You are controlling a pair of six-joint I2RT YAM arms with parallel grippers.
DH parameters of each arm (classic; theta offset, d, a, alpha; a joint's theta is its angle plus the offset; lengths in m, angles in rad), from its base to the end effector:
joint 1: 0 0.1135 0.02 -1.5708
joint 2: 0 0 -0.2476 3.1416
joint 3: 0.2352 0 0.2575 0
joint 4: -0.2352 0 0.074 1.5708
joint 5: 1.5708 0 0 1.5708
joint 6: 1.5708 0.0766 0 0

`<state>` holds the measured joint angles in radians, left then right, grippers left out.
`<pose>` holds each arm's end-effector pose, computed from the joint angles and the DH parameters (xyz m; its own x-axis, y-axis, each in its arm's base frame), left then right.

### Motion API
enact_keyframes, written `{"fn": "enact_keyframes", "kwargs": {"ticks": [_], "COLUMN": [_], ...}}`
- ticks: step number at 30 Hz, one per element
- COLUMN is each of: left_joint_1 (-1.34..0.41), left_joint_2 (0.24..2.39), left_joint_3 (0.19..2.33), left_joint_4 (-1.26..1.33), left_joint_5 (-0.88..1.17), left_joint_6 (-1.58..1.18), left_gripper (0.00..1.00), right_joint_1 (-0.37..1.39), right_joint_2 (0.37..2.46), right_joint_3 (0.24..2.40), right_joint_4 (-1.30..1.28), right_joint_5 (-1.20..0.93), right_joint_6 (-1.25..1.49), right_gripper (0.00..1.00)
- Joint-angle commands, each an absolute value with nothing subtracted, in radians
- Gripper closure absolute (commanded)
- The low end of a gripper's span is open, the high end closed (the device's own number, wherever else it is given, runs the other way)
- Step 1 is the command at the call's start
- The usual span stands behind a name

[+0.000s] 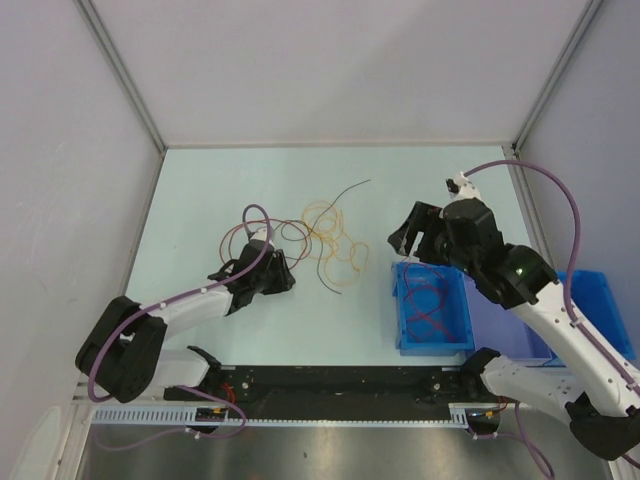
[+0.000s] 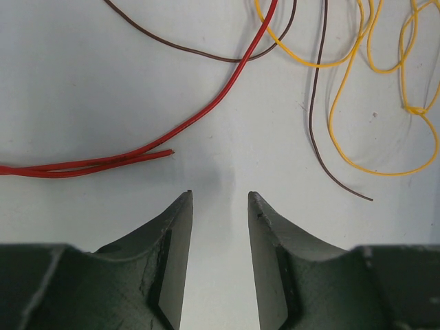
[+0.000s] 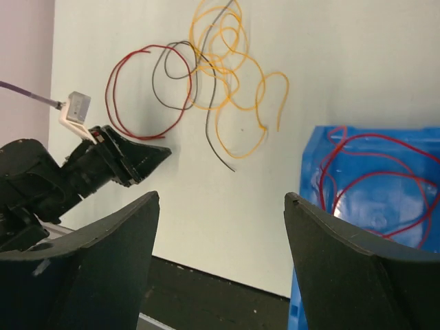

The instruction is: Untangle the cables

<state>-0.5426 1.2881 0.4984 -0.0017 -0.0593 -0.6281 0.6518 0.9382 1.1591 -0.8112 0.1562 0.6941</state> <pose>0.2384 -0.1384 0.1087 -0.7748 -0.2177 -0.5935 0.0303 0.9249 -0.3789 0.1894 0.1295 0.3433 -0.6577 0.2930 -0.6939 -0.0985 0.8799 0.4649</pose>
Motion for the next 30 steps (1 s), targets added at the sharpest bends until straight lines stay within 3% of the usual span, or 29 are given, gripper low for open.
{"fn": "enact_keyframes", "kwargs": {"ticks": [1,14,17,20,26,30], "left_joint_1": [-0.538,-0.537,-0.538,-0.538,-0.538,-0.538], "left_joint_2": [1.253,1.244,1.249,1.247,1.310,1.382], "left_joint_3": [0.488,0.520,0.555,0.604,0.721,0.779], "left_joint_4": [0.037,-0.026,-0.058,-0.072,-0.115,-0.126], "left_joint_5": [-0.080,-0.103,-0.120,-0.143,-0.216,-0.242], "left_joint_6": [-0.620,-0.633,-0.637,-0.618,-0.562,-0.538], "left_gripper": [0.58,0.60,0.60,0.59,0.58,0.58], "right_joint_1": [0.675,0.957,1.018,1.009,0.979,0.971], "right_joint_2": [0.988,1.175,1.135,1.079,1.031,1.068], "right_joint_3": [1.200,1.200,1.157,1.082,1.035,1.035], "right_joint_4": [-0.743,-0.519,-0.459,-0.388,-0.376,-0.383], "right_joint_5": [0.170,0.216,0.378,0.449,0.486,0.385], "right_joint_6": [0.643,0.571,0.598,0.598,0.650,0.526], "right_gripper": [0.22,0.21,0.15,0.00,0.00,0.00]}}
